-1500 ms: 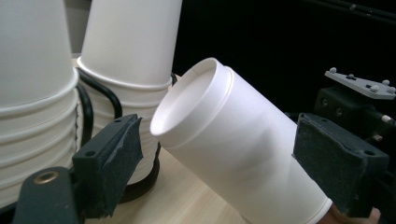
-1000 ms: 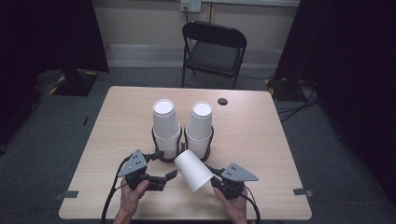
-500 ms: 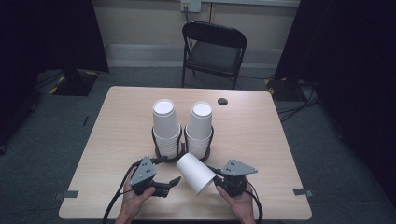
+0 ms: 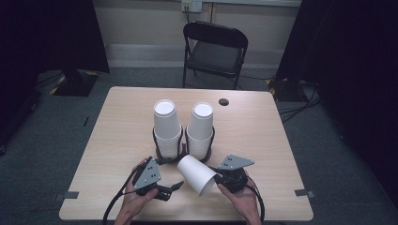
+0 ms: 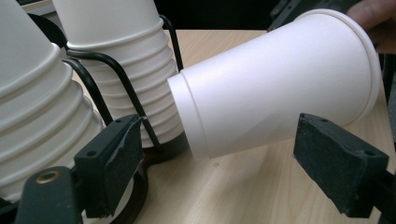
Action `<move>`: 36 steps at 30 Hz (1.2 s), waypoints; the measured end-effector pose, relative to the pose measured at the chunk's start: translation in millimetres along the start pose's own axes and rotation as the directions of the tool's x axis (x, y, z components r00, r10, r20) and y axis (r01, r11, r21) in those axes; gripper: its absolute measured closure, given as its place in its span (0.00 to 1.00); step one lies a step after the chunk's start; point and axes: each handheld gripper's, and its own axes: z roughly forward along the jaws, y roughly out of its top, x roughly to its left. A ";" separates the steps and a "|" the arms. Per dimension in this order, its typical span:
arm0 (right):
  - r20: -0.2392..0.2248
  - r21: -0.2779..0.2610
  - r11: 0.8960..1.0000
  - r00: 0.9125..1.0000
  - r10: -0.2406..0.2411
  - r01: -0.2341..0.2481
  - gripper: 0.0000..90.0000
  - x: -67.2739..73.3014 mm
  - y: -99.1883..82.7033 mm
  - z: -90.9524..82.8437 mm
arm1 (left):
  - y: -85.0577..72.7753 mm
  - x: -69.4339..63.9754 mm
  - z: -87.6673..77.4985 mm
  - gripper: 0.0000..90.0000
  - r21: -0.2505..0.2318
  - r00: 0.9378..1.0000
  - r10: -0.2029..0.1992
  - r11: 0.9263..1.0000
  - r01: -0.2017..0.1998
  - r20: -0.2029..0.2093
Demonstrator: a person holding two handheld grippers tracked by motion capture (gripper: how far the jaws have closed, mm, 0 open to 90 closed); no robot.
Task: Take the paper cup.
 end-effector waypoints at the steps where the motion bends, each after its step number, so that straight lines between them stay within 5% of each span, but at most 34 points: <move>1: -0.004 0.035 0.999 1.000 -0.015 0.015 0.96 -0.4 2.7 1.4 | -0.8 -0.9 -0.3 0.17 0.006 1.000 0.013 1.000 -0.013 -0.005; 14: -0.068 0.152 0.988 0.998 -0.009 0.019 0.96 -9.9 19.1 6.9 | -2.8 -6.4 1.9 0.17 0.019 0.999 0.042 0.999 -0.042 0.027; 20: -0.155 0.242 0.970 0.988 0.016 0.022 0.96 -15.6 29.2 16.1 | -4.9 -10.2 2.3 0.17 0.020 0.996 0.080 0.997 -0.081 0.030; 25: -0.177 0.274 0.961 0.984 0.024 0.026 0.96 -14.2 33.9 22.4 | -4.1 -9.5 4.0 0.17 0.039 0.994 0.101 0.994 -0.103 0.046; 28: -0.201 0.308 0.950 0.979 0.008 0.055 0.96 -14.0 42.0 27.6 | 4.5 -4.6 10.3 0.17 0.080 0.984 0.162 0.983 -0.167 0.069; 36: -0.204 0.360 0.930 0.979 0.002 0.073 0.96 -17.0 54.2 31.0 | 8.7 -7.2 20.7 0.16 0.121 0.970 0.217 0.966 -0.230 0.113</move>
